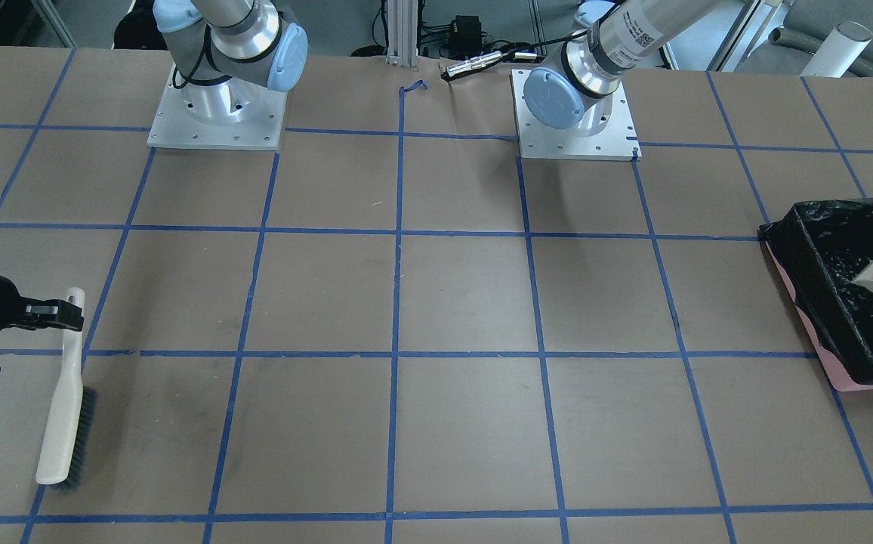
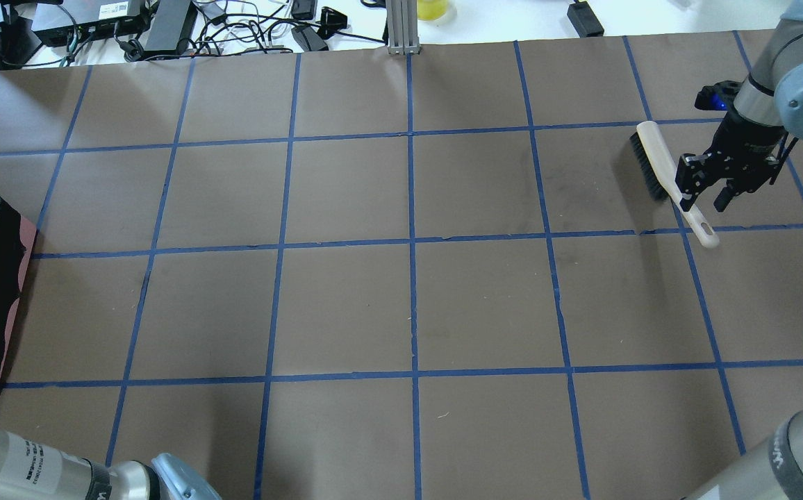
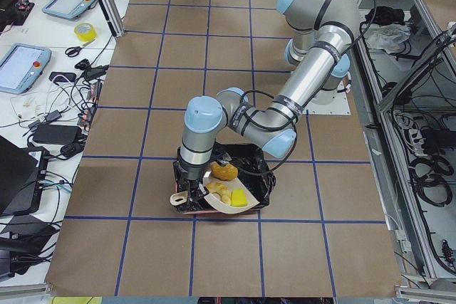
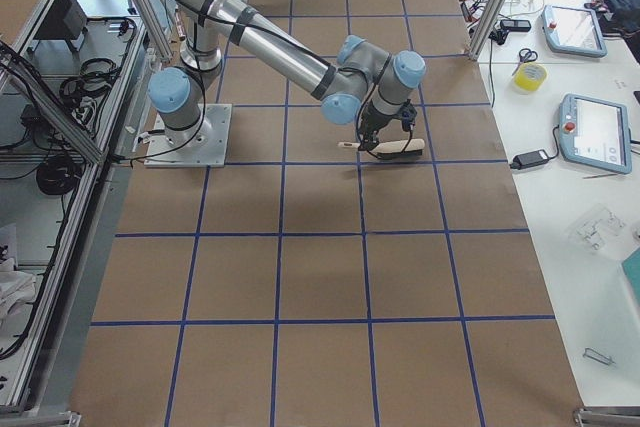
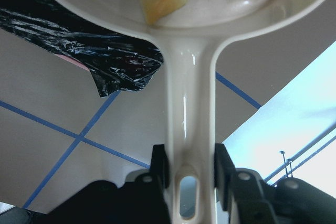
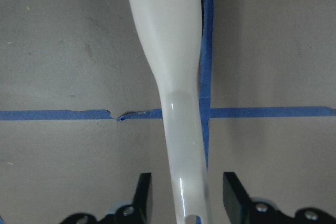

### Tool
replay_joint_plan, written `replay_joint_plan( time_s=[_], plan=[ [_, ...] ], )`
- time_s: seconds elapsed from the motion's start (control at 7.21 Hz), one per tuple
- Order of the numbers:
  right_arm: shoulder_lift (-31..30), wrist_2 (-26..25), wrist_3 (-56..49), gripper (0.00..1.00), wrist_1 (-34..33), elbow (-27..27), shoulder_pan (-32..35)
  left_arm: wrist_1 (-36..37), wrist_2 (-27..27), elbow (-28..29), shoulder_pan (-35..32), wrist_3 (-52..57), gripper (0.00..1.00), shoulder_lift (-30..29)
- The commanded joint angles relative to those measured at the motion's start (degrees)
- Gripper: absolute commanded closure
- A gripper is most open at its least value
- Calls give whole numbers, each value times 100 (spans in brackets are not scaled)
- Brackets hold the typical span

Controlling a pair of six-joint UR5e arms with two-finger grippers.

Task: Sweep and dump trash into bin
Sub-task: 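Tilt the dustpan over the black bin with the left gripper to dump trash, then release the brush and raise the right gripper while the left brings the dustpan back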

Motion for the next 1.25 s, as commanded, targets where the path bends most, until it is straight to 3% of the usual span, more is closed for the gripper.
replay_joint_plan(
  time_s=[0.0,0.42,0.69,1.11],
  plan=[
    [-637,3,3,0,259,-108,38,1083,9,-953,4,255,98,465],
    [-1254,3,352,0,1636,-1080,501,1606,193,-1553,4,283,99,1054],
    [-1605,3,853,0,2035,-1286,1309,2394,193,-2062,4,318,99,1248],
    [-1923,12,2092,0,2002,-1208,2435,2267,185,-1986,4,310,100,1320]
  ],
)
